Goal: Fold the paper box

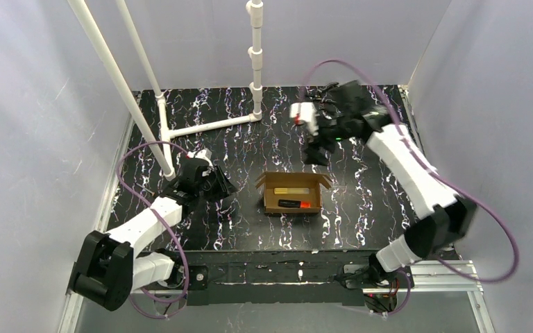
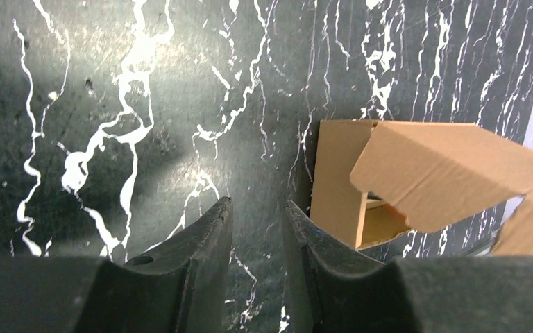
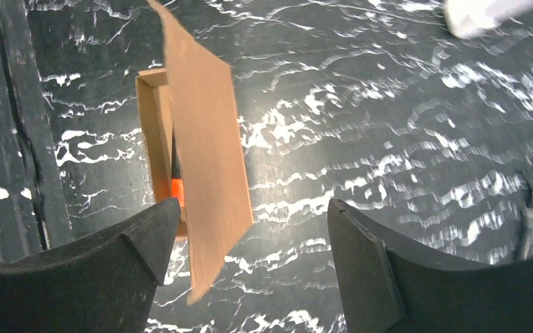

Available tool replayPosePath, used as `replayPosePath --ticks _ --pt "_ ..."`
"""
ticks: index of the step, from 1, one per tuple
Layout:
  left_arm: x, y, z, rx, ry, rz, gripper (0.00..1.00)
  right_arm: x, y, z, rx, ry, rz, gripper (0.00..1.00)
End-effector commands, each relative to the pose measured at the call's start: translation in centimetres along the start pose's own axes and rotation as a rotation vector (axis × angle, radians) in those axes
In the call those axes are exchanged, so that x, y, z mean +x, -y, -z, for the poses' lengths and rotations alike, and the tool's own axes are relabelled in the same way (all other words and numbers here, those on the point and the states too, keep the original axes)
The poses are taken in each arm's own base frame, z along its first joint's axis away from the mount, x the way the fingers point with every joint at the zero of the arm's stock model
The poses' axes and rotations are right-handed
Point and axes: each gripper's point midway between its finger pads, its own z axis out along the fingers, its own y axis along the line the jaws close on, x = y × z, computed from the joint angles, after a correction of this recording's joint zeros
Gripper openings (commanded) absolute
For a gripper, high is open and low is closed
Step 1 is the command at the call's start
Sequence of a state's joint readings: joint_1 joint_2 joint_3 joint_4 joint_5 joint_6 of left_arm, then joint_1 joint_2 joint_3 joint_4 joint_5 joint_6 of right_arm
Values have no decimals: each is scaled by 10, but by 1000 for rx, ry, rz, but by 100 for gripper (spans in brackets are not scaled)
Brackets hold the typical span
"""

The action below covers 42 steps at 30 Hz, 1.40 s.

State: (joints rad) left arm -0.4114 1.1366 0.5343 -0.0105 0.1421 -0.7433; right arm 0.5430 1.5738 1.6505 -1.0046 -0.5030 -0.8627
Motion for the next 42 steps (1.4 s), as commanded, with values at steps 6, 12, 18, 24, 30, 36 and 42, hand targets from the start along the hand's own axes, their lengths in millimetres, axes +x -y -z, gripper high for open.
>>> replayPosePath --ticks 6,12,18,24,30,36,42 --pt "-25 39 -27 127 -23 -62 18 79 30 94 538 325 -559 39" --pt "-22 55 -41 189 -92 -15 15 160 34 56 609 444 -847 1" --pt "-10 69 -44 276 -146 37 15 150 17 33 464 557 -876 1" --pt "8 84 -50 334 -238 53 14 142 10 12 364 560 -876 1" --pt "14 95 -47 357 -245 48 14 129 -7 -11 252 513 -850 1" --pt "19 104 -48 370 -260 39 14 124 -17 -15 219 505 -820 1" --pt "19 108 -50 374 -269 45 14 129 -14 -14 249 459 -813 1"
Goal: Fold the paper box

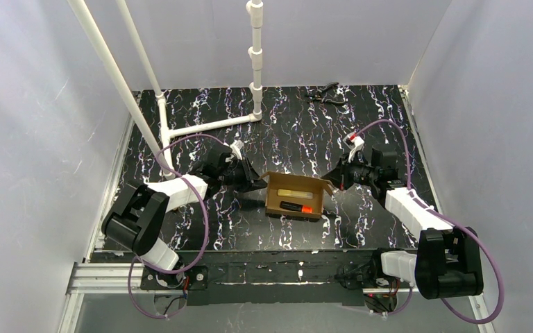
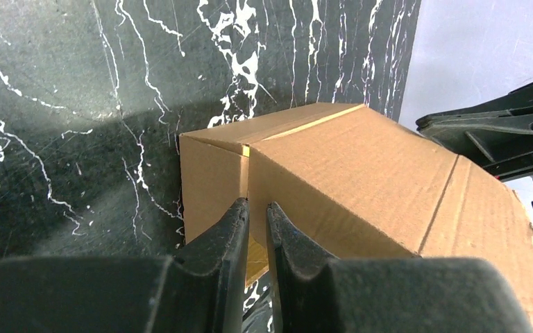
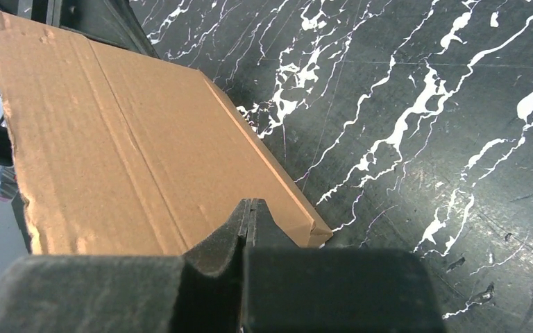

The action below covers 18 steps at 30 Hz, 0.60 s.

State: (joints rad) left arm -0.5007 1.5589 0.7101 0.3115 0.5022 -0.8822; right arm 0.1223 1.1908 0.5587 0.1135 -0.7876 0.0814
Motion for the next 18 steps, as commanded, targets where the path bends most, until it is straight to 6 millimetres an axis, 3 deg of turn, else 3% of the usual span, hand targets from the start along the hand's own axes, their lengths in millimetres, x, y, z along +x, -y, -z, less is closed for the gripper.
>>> replayPosePath --ticks 1,5,9,13,15,18 --pt "-5 16 0 38 4 -17 14 -13 4 5 46 -8 101 1" --pt "-4 11 2 24 19 -16 14 -8 28 18 190 -58 130 6" --pt "-3 8 0 17 10 -10 15 -11 31 28 234 -44 163 14" --pt "-5 12 -1 27 8 -10 14 -17 45 45 350 -56 213 17" --pt "-5 13 0 30 7 -11 15 -12 45 48 354 -87 225 14" --pt "-3 13 0 34 -2 -10 15 -1 34 44 275 -125 213 1"
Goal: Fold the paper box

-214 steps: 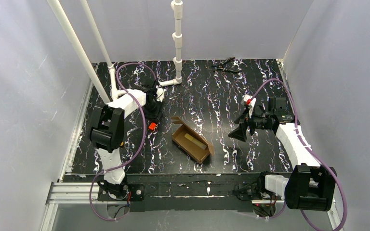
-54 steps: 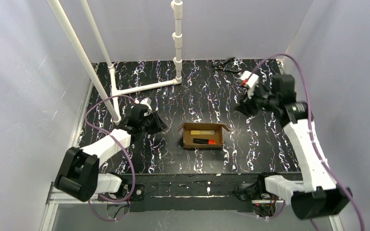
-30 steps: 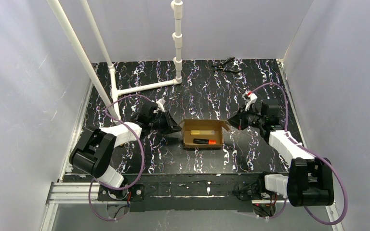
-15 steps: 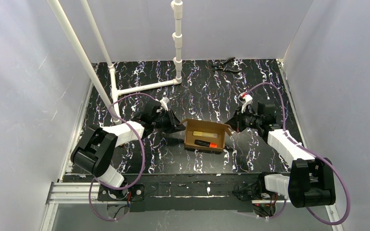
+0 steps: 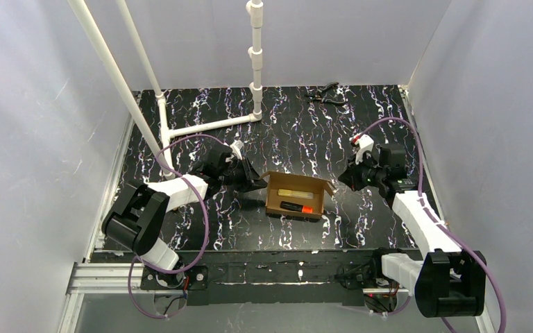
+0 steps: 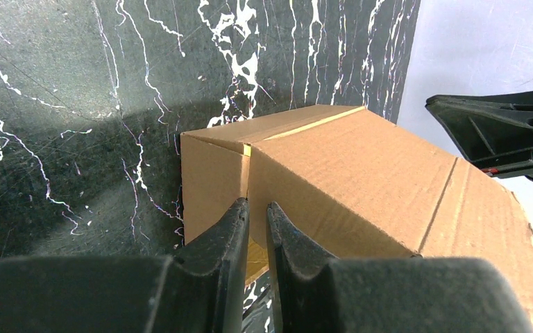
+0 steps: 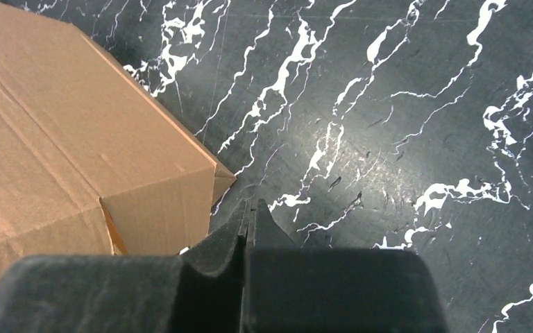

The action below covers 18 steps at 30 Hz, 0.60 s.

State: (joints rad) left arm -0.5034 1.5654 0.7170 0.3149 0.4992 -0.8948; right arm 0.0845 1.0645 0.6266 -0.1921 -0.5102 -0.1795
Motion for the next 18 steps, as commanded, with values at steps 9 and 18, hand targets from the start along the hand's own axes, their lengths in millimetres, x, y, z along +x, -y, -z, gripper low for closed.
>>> replayPosePath --ticks 9,18 --pt "0 13 4 39 -4 -10 15 2 -40 -7 -300 -113 -126 1" --pt "6 20 -2 58 -30 -13 14 7 -81 -16 -477 -181 -198 1"
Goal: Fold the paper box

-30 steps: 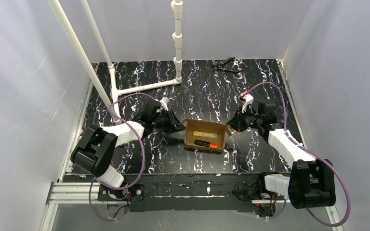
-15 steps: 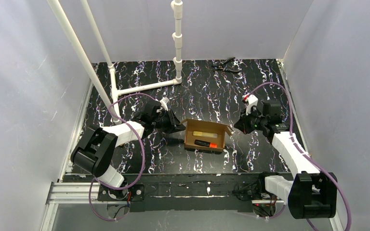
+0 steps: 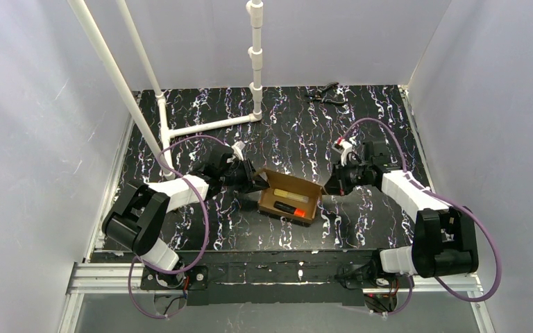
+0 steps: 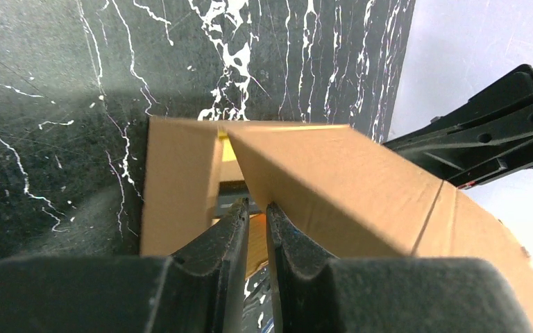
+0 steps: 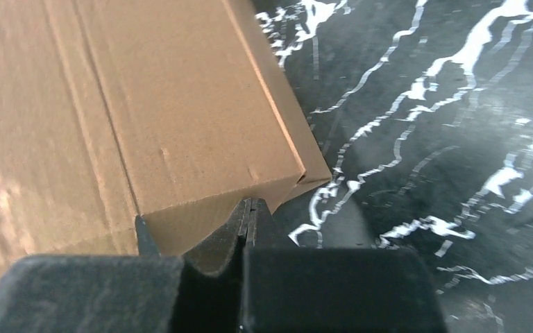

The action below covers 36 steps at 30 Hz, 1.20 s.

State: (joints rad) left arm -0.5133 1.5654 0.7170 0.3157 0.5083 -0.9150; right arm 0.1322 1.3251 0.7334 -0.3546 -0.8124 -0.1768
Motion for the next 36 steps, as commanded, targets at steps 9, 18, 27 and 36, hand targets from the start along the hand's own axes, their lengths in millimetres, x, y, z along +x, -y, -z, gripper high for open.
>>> replayPosePath --ticks 9,18,27,36 --pt "6 13 -3 39 -20 -26 14 -17 -12 -7 -32 -11 -22 1" --pt "13 19 17 65 10 -49 15 -29 6 18 131 78 54 8" --pt "36 -7 59 35 55 -26 17 -21 -6 43 66 21 450 41" --pt "-13 -48 100 -237 258 -76 25 0 -29 34 -244 -6 859 73"
